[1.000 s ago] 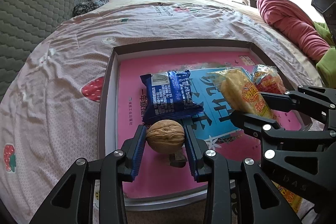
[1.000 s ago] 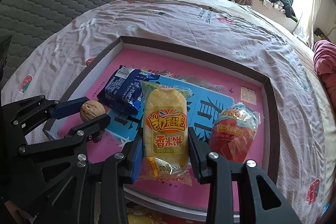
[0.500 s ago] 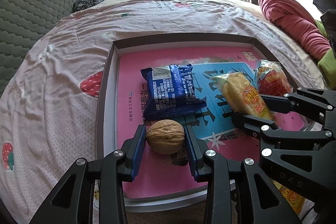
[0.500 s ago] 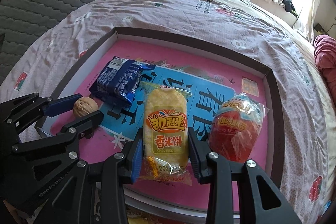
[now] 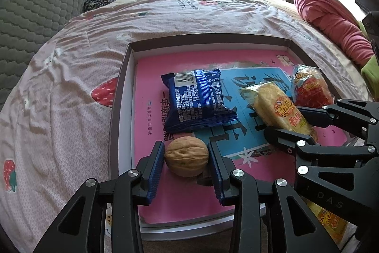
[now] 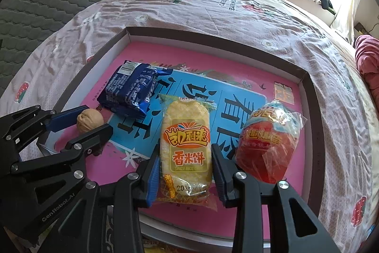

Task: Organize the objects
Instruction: 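Lower the walnut and cake packet onto the pink book and open both grippers, then lift both open grippers up and away from the tray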

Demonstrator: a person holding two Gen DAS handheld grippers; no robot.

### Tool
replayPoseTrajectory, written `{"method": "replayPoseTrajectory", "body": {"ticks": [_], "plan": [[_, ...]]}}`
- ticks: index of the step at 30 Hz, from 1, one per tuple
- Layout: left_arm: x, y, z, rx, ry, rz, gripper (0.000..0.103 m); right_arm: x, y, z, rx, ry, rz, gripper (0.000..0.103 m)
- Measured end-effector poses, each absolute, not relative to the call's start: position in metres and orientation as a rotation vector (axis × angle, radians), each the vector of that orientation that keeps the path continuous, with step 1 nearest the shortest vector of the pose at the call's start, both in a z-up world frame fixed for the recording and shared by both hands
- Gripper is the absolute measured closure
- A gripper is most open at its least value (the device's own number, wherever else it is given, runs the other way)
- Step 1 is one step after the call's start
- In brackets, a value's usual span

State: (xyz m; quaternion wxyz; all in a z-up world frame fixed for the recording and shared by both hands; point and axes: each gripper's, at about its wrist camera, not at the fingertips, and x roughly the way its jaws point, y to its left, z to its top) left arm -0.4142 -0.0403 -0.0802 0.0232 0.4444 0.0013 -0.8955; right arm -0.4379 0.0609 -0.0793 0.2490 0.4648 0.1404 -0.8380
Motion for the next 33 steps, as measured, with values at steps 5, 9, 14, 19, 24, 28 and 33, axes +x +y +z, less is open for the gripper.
{"method": "replayPoseTrajectory", "body": {"ticks": [5, 9, 14, 19, 24, 28, 33], "plan": [[-0.414, -0.041, -0.080, 1.384, 0.003, -2.766, 0.052, -0.439, 0.062, -0.080, 1.273, 0.373, -2.284, 0.059], [-0.414, -0.040, -0.080, 1.389, -0.002, -2.762, 0.045, -0.439, 0.063, -0.077, 1.267, 0.368, -2.290, 0.058], [-0.411, -0.041, -0.074, 1.373, 0.005, -2.769, 0.042, -0.438, 0.066, -0.071, 1.249, 0.343, -2.303, 0.057], [-0.410, -0.042, -0.071, 1.366, 0.012, -2.764, 0.038, -0.438, 0.068, -0.069, 1.248, 0.332, -2.310, 0.055], [-0.408, -0.044, -0.067, 1.361, 0.028, -2.759, 0.029, -0.439, 0.073, -0.066, 1.250, 0.294, -2.326, 0.050], [-0.406, -0.046, -0.063, 1.352, 0.037, -2.761, 0.028, -0.440, 0.077, -0.061, 1.244, 0.248, -2.336, 0.044], [-0.406, -0.049, -0.062, 1.363, 0.041, -2.754, 0.027, -0.437, 0.081, -0.054, 1.221, 0.200, -2.328, 0.033]]}}
